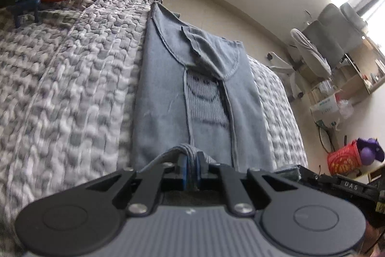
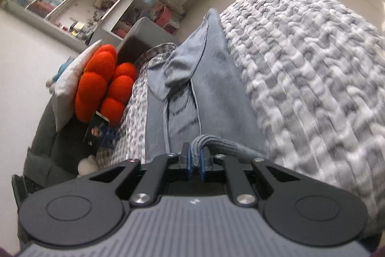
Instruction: Fold clothes
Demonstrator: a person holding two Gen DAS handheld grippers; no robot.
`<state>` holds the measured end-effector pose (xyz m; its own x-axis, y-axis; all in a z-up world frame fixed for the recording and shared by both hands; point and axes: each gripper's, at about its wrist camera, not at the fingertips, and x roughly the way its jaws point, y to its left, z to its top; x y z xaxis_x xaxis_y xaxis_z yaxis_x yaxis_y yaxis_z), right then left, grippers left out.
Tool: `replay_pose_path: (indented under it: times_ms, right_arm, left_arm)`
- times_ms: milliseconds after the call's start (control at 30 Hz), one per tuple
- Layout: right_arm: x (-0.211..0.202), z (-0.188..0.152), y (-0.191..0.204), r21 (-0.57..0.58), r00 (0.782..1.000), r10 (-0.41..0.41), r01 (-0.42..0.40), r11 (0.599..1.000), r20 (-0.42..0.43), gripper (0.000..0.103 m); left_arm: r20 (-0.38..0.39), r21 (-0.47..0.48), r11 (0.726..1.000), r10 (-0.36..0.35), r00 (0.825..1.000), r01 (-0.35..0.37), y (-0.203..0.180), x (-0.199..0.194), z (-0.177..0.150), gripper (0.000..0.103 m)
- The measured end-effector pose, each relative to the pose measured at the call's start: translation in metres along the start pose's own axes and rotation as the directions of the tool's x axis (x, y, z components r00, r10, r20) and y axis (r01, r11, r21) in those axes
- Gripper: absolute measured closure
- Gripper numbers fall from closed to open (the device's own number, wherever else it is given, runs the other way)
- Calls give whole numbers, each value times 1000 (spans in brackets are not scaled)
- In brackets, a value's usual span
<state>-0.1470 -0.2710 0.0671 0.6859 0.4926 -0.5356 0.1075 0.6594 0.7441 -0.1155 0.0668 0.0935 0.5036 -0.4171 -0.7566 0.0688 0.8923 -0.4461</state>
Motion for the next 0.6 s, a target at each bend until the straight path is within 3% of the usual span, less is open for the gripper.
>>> replay_pose_path:
  times_ms: [300,467,567,600]
  right_arm:
    - [49,64,-9,57,998,-31,34,998,-60,92]
    - [80,88,-16,40,994,-60,64,997,-96,89]
    - [88,95,-22,20,993,-63,65,998,-97,84]
    - [90,97,-25,12,993,-63,64,998,-96,74]
  left_arm:
    - [-56,-17,998,61,997,-62,6,60,64,96]
    - [-53,-30,998,51,997,-52,20,82,80,95]
    - [-10,-53,998,23,1000,-24,35,82,83,75]
    - [7,-66,998,11,1000,-11,41,81,84,69]
